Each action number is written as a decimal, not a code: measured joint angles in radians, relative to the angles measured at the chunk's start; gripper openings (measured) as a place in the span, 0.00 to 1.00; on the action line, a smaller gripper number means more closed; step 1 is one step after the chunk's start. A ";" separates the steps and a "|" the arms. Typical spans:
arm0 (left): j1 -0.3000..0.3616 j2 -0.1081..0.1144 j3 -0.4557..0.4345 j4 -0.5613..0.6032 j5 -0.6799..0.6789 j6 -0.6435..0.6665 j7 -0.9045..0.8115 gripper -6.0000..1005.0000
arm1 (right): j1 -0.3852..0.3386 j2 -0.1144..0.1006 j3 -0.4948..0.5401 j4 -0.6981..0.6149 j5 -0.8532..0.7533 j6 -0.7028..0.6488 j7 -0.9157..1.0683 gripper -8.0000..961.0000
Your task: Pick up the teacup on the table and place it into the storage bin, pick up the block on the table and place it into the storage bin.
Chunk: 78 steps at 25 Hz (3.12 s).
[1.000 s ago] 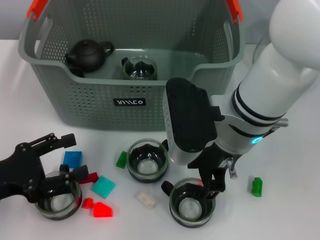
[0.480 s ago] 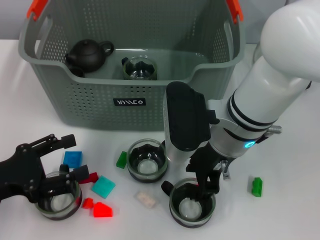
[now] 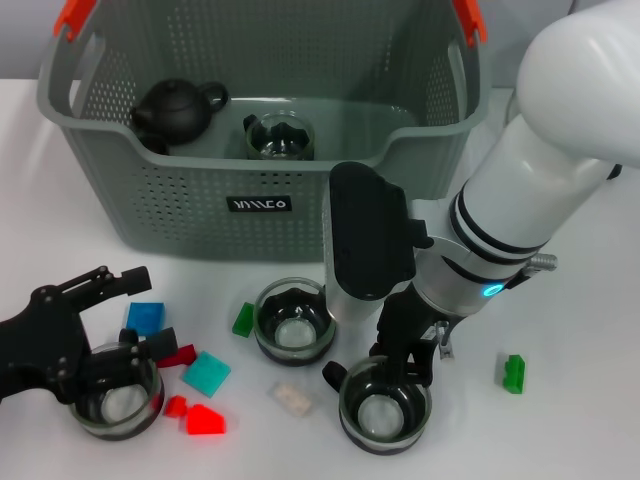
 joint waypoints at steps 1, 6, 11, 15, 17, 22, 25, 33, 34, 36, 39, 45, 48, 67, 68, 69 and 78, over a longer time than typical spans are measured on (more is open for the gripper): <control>0.000 0.000 0.000 0.000 0.000 0.000 0.000 0.85 | 0.000 0.000 0.000 0.000 0.000 0.001 0.000 0.31; -0.001 0.000 0.000 0.000 -0.002 -0.002 0.000 0.85 | -0.001 -0.003 0.008 -0.007 0.000 0.000 0.000 0.09; -0.001 0.000 -0.002 0.000 -0.002 -0.006 0.000 0.85 | -0.016 -0.009 0.067 -0.031 0.041 -0.036 -0.038 0.06; -0.001 0.000 -0.002 0.000 -0.002 -0.011 0.000 0.85 | -0.051 -0.014 0.313 -0.050 0.145 -0.192 -0.197 0.06; -0.002 -0.001 -0.001 0.000 -0.002 -0.012 0.000 0.85 | -0.075 -0.014 0.479 -0.051 0.186 -0.291 -0.294 0.06; -0.004 -0.001 -0.001 -0.003 -0.005 -0.012 -0.004 0.85 | -0.152 -0.023 0.818 -0.037 0.280 -0.436 -0.501 0.06; -0.014 -0.001 -0.002 -0.010 -0.005 -0.014 -0.005 0.85 | -0.199 -0.038 0.958 0.002 0.400 -0.508 -0.604 0.06; -0.049 0.000 -0.003 -0.027 -0.005 -0.029 -0.006 0.85 | -0.265 -0.043 1.118 0.028 0.822 -0.545 -0.587 0.06; -0.052 0.000 -0.003 -0.028 -0.005 -0.029 -0.006 0.85 | -0.260 -0.040 1.129 0.004 0.851 -0.507 -0.544 0.06; -0.058 0.000 -0.003 -0.028 -0.005 -0.030 -0.004 0.85 | -0.244 -0.037 1.134 -0.063 0.879 -0.396 -0.425 0.06; -0.062 -0.001 -0.004 -0.031 -0.005 -0.034 -0.003 0.85 | -0.199 -0.049 1.090 -0.156 0.828 -0.218 -0.279 0.06; -0.061 -0.002 -0.016 -0.043 -0.012 -0.036 -0.003 0.85 | -0.039 -0.063 0.909 -0.223 0.454 0.062 -0.055 0.06; -0.061 -0.003 -0.016 -0.052 -0.029 -0.038 -0.003 0.85 | 0.062 -0.046 0.824 -0.187 0.238 0.153 0.032 0.06; -0.052 -0.018 -0.042 -0.075 -0.049 -0.040 0.002 0.84 | 0.438 -0.003 0.536 0.504 -0.197 0.714 0.200 0.06; -0.052 -0.018 -0.042 -0.075 -0.050 -0.040 0.002 0.84 | 0.436 -0.002 0.514 0.518 -0.184 0.727 0.199 0.06; -0.052 -0.017 -0.042 -0.075 -0.050 -0.040 0.002 0.84 | 0.433 -0.002 0.495 0.527 -0.168 0.736 0.197 0.06; -0.056 -0.018 -0.041 -0.084 -0.054 -0.041 0.002 0.84 | 0.433 -0.003 0.444 0.610 -0.102 0.801 0.184 0.06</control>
